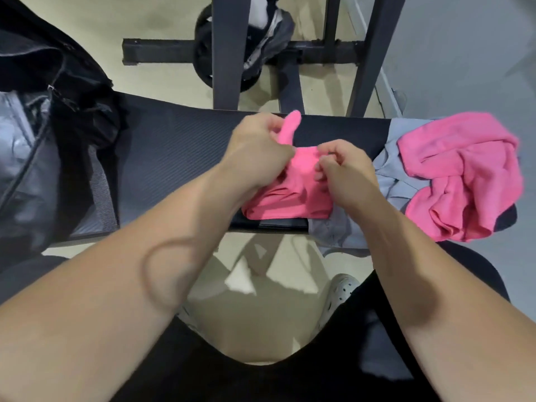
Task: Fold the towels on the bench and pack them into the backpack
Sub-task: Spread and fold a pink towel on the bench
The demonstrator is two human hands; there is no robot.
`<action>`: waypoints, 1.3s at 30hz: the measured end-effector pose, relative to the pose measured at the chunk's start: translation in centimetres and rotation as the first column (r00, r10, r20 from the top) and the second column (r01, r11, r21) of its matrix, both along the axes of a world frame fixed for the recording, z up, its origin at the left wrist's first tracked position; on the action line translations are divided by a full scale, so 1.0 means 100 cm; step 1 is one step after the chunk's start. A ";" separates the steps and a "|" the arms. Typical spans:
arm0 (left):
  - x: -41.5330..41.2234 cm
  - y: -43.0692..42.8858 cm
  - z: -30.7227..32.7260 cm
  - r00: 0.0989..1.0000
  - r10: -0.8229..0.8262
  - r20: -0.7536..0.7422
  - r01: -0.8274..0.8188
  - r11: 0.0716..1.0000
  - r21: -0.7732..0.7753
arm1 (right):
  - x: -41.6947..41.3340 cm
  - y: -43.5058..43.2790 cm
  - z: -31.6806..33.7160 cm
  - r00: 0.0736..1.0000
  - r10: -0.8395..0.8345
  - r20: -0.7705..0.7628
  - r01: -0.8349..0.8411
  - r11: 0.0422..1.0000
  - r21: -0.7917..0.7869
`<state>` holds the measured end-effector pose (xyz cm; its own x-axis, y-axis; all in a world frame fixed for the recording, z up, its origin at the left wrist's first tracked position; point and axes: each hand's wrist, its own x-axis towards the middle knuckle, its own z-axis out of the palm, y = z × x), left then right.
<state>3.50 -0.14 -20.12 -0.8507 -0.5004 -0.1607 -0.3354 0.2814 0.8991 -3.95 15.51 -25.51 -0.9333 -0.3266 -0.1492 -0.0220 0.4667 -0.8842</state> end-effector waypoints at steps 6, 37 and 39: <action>-0.035 0.044 -0.031 0.990 -0.103 0.093 0.109 0.992 -0.070 | 0.006 0.016 -0.002 0.982 -0.075 0.175 0.118 0.962 -0.247; 0.044 -0.040 -0.064 0.839 -0.263 0.476 0.543 0.344 -0.766 | 0.011 -0.015 0.000 0.665 0.672 -0.326 -0.125 0.530 0.839; 0.054 -0.055 -0.059 0.843 -0.230 0.486 0.537 0.419 -0.732 | 0.015 -0.021 0.002 0.649 0.680 -0.341 -0.087 0.512 0.854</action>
